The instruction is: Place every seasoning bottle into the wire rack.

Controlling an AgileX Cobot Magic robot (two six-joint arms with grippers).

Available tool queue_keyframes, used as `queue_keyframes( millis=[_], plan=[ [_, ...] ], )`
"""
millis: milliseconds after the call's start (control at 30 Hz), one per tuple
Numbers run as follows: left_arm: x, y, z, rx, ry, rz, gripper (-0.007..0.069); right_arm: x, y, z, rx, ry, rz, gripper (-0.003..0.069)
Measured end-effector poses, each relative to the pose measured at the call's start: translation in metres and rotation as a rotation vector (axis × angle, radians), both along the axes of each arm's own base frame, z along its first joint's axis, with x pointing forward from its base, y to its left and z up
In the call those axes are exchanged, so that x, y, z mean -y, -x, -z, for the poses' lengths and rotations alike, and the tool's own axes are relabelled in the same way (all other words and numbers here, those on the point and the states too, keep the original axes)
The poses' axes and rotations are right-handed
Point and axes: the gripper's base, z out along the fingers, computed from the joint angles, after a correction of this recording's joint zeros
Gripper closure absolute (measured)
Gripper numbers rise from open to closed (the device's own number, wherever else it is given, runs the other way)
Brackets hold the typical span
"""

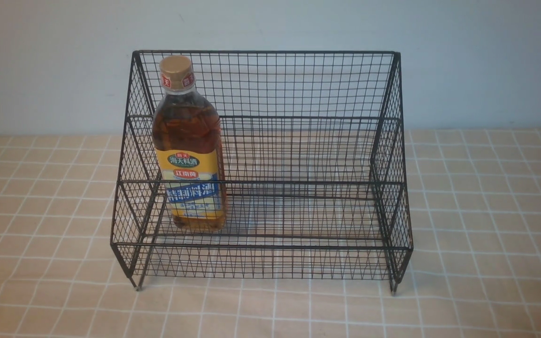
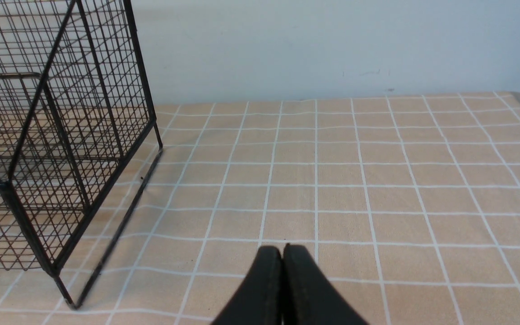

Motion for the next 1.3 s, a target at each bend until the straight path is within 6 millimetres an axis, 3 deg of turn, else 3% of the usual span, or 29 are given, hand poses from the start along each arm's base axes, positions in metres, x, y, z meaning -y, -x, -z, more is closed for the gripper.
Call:
queue_keyframes(
  millis=[67, 133, 1300],
  plan=[
    [0.000, -0.002, 0.020, -0.064, -0.007, 0.000, 0.0631, 0.000, 0.000, 0.000, 0.000, 0.000, 0.000, 0.0673],
    [0.000, -0.001, 0.026, -0.103, -0.008, 0.004, 0.0631, 0.000, 0.000, 0.000, 0.000, 0.000, 0.000, 0.0673],
    [0.000, -0.001, 0.027, -0.106, -0.008, 0.004, 0.0631, 0.000, 0.000, 0.000, 0.000, -0.004, 0.001, 0.0673]
  ],
)
